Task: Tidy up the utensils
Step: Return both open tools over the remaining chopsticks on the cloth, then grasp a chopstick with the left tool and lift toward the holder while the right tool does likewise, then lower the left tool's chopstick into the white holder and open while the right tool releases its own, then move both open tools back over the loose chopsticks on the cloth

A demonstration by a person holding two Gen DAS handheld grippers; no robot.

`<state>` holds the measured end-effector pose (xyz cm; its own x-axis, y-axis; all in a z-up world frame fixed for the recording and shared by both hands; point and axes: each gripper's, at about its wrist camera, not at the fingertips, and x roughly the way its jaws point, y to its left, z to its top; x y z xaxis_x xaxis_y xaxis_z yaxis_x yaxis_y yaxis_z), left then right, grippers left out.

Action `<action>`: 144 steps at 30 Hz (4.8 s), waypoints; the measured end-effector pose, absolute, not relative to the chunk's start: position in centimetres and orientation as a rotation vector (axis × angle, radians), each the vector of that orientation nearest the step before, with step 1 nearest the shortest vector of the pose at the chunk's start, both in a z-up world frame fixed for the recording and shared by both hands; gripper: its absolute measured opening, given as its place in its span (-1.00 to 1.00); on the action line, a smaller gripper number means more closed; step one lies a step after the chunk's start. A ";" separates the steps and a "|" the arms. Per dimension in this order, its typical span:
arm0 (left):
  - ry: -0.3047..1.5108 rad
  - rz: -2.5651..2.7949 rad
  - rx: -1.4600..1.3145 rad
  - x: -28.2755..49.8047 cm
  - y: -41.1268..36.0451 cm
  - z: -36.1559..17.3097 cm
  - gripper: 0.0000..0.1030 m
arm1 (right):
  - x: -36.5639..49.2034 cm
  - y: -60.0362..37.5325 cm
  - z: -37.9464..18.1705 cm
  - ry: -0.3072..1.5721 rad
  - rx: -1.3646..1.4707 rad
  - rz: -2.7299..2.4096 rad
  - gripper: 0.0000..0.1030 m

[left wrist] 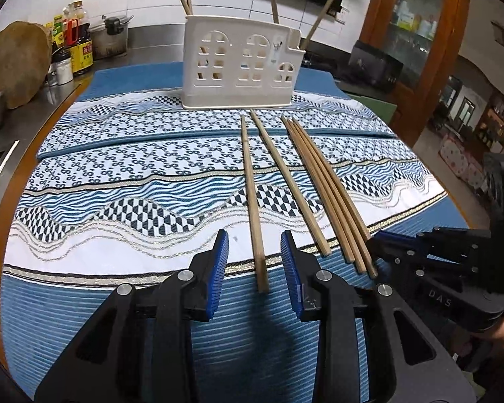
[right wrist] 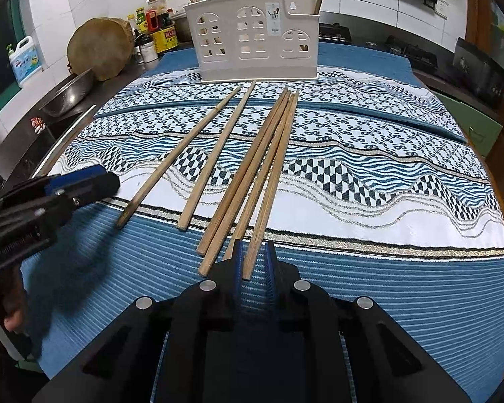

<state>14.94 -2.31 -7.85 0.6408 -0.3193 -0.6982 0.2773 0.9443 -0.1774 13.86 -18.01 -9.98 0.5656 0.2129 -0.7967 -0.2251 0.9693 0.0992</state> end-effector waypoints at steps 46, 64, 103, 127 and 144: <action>0.723 -0.287 -0.012 16.1 -3.4 -4.0 -0.89 | 13.3 -22.4 -4.2 0.741 0.010 0.208 -0.86; 0.600 -0.331 -0.065 21.0 -0.8 1.4 -0.89 | 23.5 -22.3 10.1 0.599 -0.065 0.265 -0.86; 0.300 -0.345 0.043 27.5 -1.0 18.7 -0.89 | 36.3 -19.6 13.5 0.627 -0.174 0.224 -0.37; 0.461 -0.266 -0.079 37.0 -0.7 12.1 -0.86 | 27.0 -22.0 4.7 0.675 -0.131 0.325 -0.21; 0.475 -0.272 -0.113 27.4 2.3 9.8 -0.81 | 17.7 -20.6 -6.0 0.892 -0.004 0.349 -0.32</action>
<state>27.39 2.34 9.77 0.8541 -0.2843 -0.4355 0.2320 0.9577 -0.1701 17.70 -20.65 -6.02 0.5752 0.2963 -0.7625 -0.3000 0.9436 0.1403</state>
